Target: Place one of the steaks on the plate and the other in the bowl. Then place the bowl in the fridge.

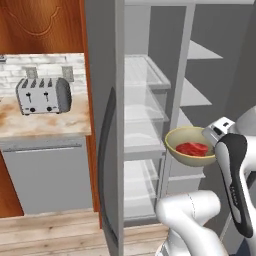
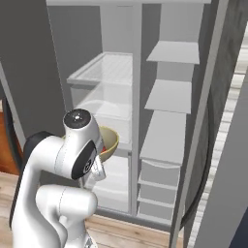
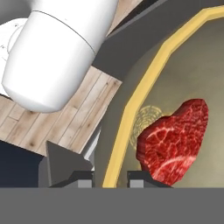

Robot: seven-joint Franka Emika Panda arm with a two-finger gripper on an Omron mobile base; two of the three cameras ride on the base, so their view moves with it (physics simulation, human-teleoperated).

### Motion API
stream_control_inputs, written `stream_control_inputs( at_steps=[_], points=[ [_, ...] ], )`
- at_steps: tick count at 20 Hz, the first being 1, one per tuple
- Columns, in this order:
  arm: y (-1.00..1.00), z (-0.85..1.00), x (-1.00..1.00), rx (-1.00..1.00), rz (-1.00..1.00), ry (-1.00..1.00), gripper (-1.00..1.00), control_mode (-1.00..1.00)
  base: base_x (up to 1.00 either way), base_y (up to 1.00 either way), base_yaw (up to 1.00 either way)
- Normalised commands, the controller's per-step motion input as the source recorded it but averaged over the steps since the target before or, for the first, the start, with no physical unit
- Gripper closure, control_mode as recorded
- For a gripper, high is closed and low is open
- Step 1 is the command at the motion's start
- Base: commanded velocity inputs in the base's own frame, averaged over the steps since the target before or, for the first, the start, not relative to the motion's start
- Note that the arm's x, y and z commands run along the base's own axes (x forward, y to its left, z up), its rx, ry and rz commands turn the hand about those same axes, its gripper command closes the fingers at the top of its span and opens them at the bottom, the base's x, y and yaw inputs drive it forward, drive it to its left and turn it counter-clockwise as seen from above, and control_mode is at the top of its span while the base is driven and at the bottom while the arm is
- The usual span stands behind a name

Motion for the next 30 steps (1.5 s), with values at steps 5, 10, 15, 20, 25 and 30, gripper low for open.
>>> stream_control_inputs(
  at_steps=[5, 10, 15, 20, 25, 30],
  points=[
    [0.0, 0.0, 0.0, 0.0, 0.0, 0.0, 1.0, 1.0, 0.0, 0.25, 0.0],
    [0.0, 0.0, 0.0, 0.0, 0.0, 0.0, 1.0, 1.0, -0.12, 0.34, 0.0],
    [0.0, 0.0, 0.0, 0.0, 0.0, 0.0, 1.0, 1.0, -0.22, 0.17, 0.0],
    [0.0, 0.0, 0.0, 0.0, 0.0, 0.0, 1.0, 1.0, -0.46, -0.44, 0.0],
    [0.0, 0.0, 0.0, 0.0, 0.0, 0.0, 1.0, 1.0, -0.11, -0.43, 0.0],
    [0.0, 0.0, 0.0, 0.0, 0.0, 0.0, 1.0, 1.0, 0.79, 0.0, 0.04]
  ],
)
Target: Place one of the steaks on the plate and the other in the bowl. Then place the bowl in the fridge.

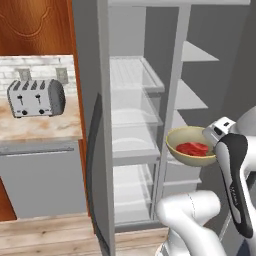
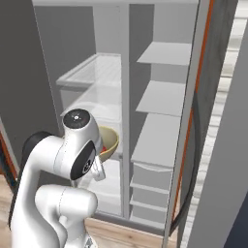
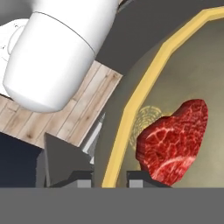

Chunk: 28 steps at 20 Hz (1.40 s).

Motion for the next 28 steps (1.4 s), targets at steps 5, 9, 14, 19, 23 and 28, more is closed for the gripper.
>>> stream_control_inputs(
  at_steps=[5, 9, 14, 19, 23, 28],
  points=[
    [0.0, 0.0, 0.0, 0.0, 0.0, 0.0, 1.0, 1.0, 0.87, -0.08, 0.07],
    [0.0, 0.0, 0.0, 0.0, 0.0, 0.0, 1.0, 1.0, 0.26, 0.0, 0.05],
    [0.0, 0.0, 0.0, 0.0, 0.0, 0.0, 1.0, 1.0, 0.01, 0.0, 0.0],
    [0.0, 0.0, 0.0, 0.0, 0.0, 0.0, 1.0, 1.0, 0.0, 0.0, 0.0],
    [0.0, 0.0, 0.0, 0.0, 0.0, 0.0, 1.0, -1.0, 0.0, 0.0, 0.0],
    [0.27, -0.01, -0.06, 0.0, -0.05, -0.02, 1.0, -1.0, 0.0, 0.0, 0.0]
  ],
)
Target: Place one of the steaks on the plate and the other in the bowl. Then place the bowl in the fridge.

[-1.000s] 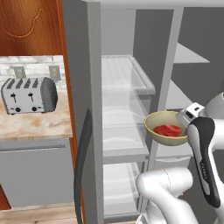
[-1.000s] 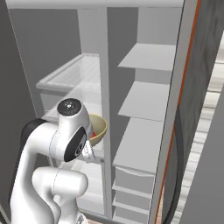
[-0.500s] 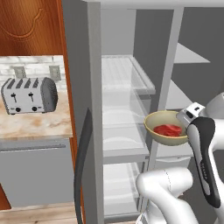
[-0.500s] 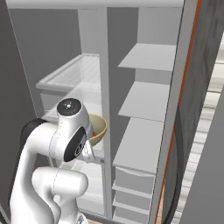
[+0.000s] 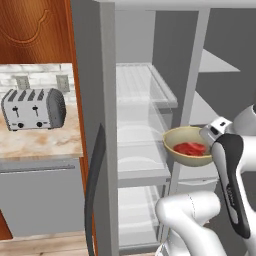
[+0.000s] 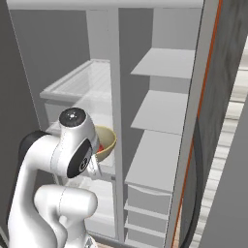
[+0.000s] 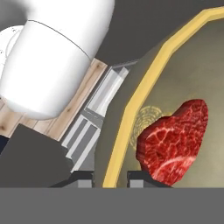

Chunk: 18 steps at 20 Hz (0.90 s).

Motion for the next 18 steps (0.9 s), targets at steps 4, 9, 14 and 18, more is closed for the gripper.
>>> stream_control_inputs(
  at_steps=[4, 9, 14, 18],
  points=[
    [0.61, 0.06, -0.23, 0.02, -0.33, -0.1, 1.0, -1.0, 0.0, 0.0, 0.0],
    [0.21, 0.25, -0.13, 0.1, -0.32, -0.14, 1.0, -1.0, 0.0, 0.0, 0.0],
    [0.1, 0.36, -0.01, 0.06, 0.02, -0.18, 1.0, -1.0, 0.0, 0.0, 0.0],
    [0.04, 0.41, 0.0, 0.04, 0.18, -0.14, 1.0, -1.0, 0.0, 0.0, 0.0]
  ],
)
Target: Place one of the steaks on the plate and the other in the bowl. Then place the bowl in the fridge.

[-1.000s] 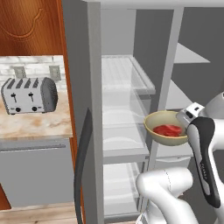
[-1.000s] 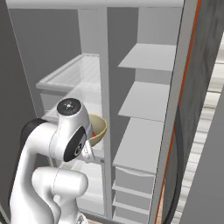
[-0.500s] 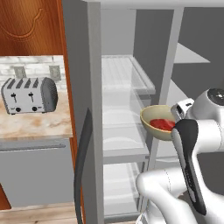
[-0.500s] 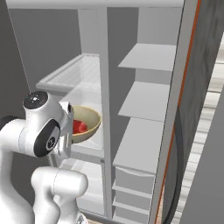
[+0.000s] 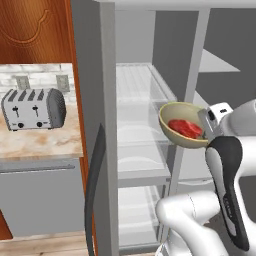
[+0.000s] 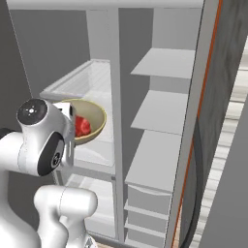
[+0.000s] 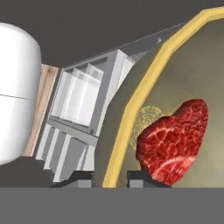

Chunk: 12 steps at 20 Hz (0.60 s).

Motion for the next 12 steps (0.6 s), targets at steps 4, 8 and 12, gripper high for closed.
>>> stream_control_inputs(
  at_steps=[4, 8, 12],
  points=[
    [0.29, 0.45, -0.01, -0.01, 0.1, -0.15, 1.0, -1.0, 0.0, 0.0, 0.0],
    [0.6, 0.18, 0.0, -0.09, 0.0, -0.07, 1.0, -1.0, 0.0, 0.0, 0.0],
    [0.29, 0.06, 0.12, -0.07, -0.1, -0.02, 1.0, -1.0, 0.0, 0.0, 0.0]
  ],
)
